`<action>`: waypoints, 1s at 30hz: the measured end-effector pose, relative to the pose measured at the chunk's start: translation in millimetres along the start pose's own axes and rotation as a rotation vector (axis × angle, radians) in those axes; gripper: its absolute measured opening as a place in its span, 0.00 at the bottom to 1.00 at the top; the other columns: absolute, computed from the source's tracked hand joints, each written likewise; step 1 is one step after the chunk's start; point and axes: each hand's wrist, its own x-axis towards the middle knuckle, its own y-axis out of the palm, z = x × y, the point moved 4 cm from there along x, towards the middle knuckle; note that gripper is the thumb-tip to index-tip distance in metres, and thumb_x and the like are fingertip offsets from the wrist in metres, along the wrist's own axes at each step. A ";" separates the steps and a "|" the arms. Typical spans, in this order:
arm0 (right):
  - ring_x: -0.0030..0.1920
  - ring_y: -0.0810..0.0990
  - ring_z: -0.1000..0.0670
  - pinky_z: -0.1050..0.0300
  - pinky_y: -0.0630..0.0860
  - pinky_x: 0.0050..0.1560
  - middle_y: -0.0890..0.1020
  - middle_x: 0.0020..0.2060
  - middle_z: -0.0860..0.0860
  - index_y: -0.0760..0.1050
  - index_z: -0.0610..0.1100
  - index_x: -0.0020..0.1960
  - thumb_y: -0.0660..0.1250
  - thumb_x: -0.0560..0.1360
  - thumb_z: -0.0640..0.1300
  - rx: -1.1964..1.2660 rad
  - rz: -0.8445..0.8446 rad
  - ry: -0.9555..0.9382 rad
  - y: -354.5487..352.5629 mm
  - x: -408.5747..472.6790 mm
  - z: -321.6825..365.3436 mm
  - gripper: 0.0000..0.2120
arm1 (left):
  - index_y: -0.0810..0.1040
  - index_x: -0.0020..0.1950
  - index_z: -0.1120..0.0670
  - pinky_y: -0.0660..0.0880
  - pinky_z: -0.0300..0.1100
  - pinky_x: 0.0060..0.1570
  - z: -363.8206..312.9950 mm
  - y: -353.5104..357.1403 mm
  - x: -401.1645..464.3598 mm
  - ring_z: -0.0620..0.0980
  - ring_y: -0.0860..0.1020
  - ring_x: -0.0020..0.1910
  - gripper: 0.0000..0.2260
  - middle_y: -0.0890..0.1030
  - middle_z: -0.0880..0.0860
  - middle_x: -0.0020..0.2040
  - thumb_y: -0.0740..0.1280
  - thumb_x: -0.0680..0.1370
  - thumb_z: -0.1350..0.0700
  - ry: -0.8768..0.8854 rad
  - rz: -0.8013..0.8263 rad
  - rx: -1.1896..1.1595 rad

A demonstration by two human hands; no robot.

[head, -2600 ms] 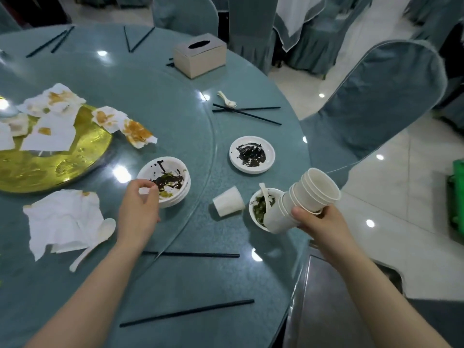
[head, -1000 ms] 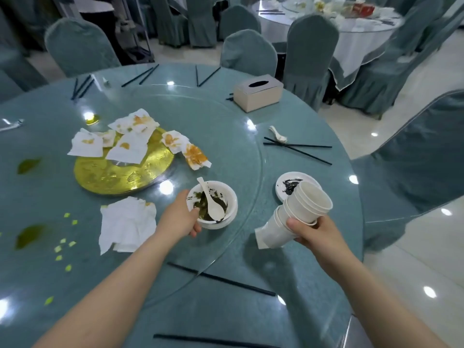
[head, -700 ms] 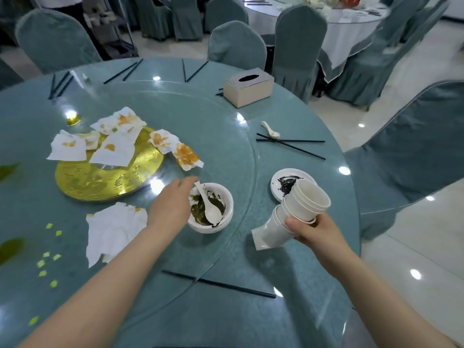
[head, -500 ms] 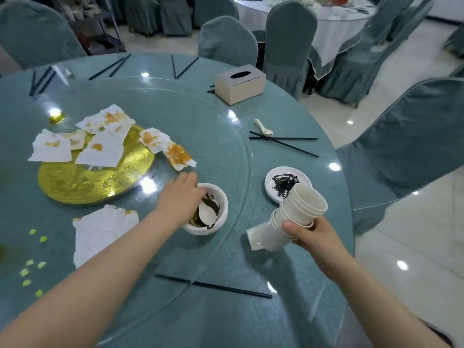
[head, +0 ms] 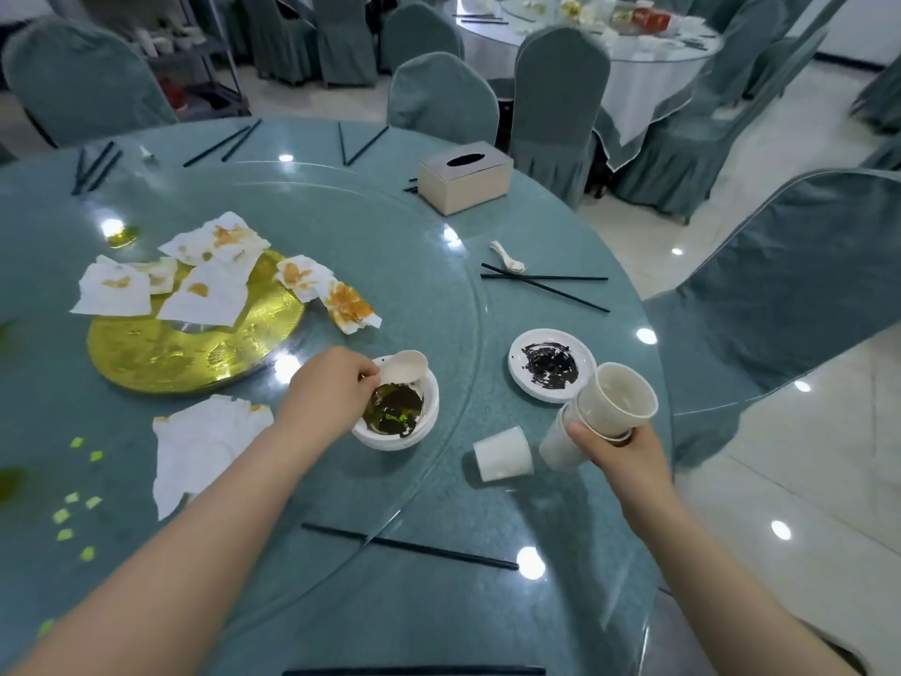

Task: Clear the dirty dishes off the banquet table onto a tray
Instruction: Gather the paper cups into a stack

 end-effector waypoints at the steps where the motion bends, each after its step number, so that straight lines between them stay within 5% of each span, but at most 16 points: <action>1: 0.49 0.82 0.58 0.56 0.77 0.50 0.84 0.50 0.54 0.77 0.48 0.57 0.78 0.66 0.42 -0.003 -0.011 -0.001 -0.8 0.7 -2.1 0.21 | 0.83 0.47 0.50 0.69 0.41 0.38 -2.0 1.1 -6.7 0.52 0.78 0.44 0.08 0.83 0.51 0.45 0.64 0.78 0.55 -0.023 0.017 -0.067; 6: 0.50 0.81 0.54 0.51 0.78 0.53 0.83 0.50 0.53 0.76 0.50 0.55 0.76 0.67 0.38 0.054 -0.028 0.021 3.4 7.9 -15.5 0.19 | 0.74 0.35 0.47 0.66 0.37 0.32 -19.4 23.5 -39.8 0.48 0.75 0.39 0.11 0.78 0.46 0.37 0.62 0.77 0.57 -0.113 0.147 -0.242; 16: 0.50 0.82 0.45 0.47 0.78 0.48 0.84 0.51 0.46 0.77 0.46 0.55 0.73 0.70 0.39 0.156 0.139 0.141 21.5 14.9 -50.7 0.15 | 0.72 0.43 0.56 0.71 0.47 0.40 -51.1 110.5 -54.1 0.53 0.72 0.40 0.08 0.78 0.57 0.46 0.55 0.79 0.60 -0.289 0.373 -0.486; 22: 0.52 0.82 0.46 0.46 0.78 0.53 0.84 0.50 0.48 0.79 0.47 0.53 0.77 0.58 0.50 0.216 0.243 0.137 36.5 6.0 -42.0 0.24 | 0.71 0.39 0.58 0.72 0.51 0.45 -54.1 126.1 -51.8 0.54 0.74 0.43 0.09 0.80 0.63 0.50 0.57 0.78 0.62 -0.370 0.386 -0.639; 27: 0.48 0.82 0.55 0.58 0.77 0.49 0.85 0.46 0.53 0.78 0.47 0.52 0.77 0.67 0.38 -0.018 0.255 -0.008 34.9 6.6 -29.8 0.16 | 0.73 0.43 0.58 0.70 0.39 0.38 -63.6 130.0 -54.9 0.44 0.74 0.32 0.05 0.77 0.52 0.37 0.61 0.79 0.63 -0.387 0.438 -0.798; 30: 0.48 0.82 0.56 0.58 0.77 0.50 0.84 0.48 0.53 0.77 0.45 0.55 0.76 0.67 0.37 -0.075 0.267 -0.055 37.9 8.4 -22.7 0.18 | 0.71 0.41 0.57 0.72 0.41 0.38 -64.1 119.3 -59.7 0.45 0.76 0.33 0.09 0.78 0.53 0.39 0.56 0.79 0.65 -0.404 0.395 -0.849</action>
